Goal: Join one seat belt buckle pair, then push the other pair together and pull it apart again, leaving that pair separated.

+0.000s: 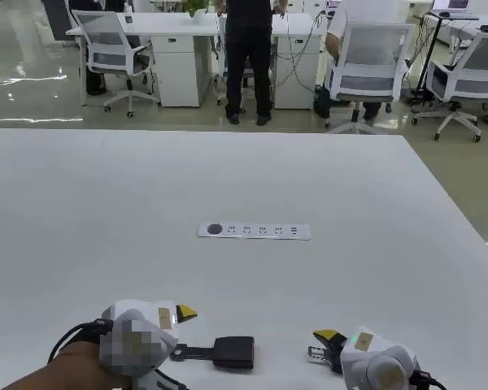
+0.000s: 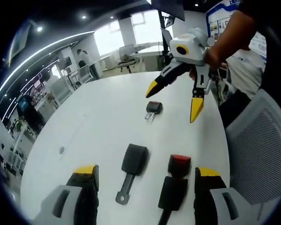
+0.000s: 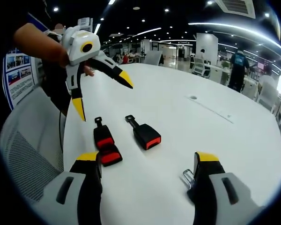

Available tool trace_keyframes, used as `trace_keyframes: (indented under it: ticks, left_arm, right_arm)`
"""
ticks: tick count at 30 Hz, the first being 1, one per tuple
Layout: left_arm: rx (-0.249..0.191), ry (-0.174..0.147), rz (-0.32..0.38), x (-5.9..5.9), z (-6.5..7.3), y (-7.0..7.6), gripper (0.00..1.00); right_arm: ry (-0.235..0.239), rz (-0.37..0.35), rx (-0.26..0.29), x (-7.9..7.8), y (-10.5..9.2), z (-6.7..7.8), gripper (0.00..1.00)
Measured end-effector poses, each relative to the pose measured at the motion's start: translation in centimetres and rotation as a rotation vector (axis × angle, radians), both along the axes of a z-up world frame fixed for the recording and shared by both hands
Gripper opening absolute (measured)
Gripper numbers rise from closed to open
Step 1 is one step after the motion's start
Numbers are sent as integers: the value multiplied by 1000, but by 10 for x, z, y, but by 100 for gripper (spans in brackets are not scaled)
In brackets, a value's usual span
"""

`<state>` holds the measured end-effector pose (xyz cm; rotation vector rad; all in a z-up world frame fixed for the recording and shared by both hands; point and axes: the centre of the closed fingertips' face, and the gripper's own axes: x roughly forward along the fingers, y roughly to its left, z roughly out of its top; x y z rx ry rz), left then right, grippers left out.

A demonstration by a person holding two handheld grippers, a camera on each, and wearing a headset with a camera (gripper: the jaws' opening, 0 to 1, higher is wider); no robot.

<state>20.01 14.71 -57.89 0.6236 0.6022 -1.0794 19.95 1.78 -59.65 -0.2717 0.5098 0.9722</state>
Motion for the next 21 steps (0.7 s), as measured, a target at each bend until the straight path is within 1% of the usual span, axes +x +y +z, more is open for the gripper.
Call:
trace_keyframes:
  ticks: [2, 3, 4, 5, 7, 10, 11, 12, 15, 18, 19, 21]
  left_arm:
    - [-7, -7, 5, 5, 5, -2, 87]
    - [-8, -9, 5, 6, 6, -2, 87]
    - [-9, -17, 3, 6, 12, -6, 86]
    - [-11, -18, 4, 8, 13, -6, 86]
    - [-11, -20, 2, 12, 12, -7, 86]
    - [-11, -25, -5, 18, 15, -11, 86]
    - [-12, -24, -6, 19, 15, -11, 86]
    - [-10, -25, -10, 23, 14, -13, 86]
    - [-14, -20, -18, 27, 14, -19, 86]
    - [-15, -17, -27, 35, 12, -22, 86]
    - [-16, -14, -31, 40, 10, -22, 86]
    - [-18, -9, -34, 43, 8, -22, 86]
  right_arm:
    - [-8, -6, 2, 4, -5, 3, 81]
    - [-10, -10, 4, 4, -8, 10, 81]
    - [-10, -13, 4, 5, -10, 12, 81]
    - [-12, -19, 4, 7, -12, 14, 81]
    - [-13, -28, 6, 13, -20, 14, 81]
    - [-14, -43, 11, 17, -30, 19, 81]
    - [-14, -45, 10, 18, -32, 19, 81]
    - [-13, -52, -3, 21, -38, 17, 81]
    - [-4, -59, -4, 26, -45, 14, 81]
    - [2, -61, -16, 31, -52, 12, 81]
    - [6, -63, -14, 32, -53, 11, 81]
    - [20, -69, -6, 37, -59, 10, 81]
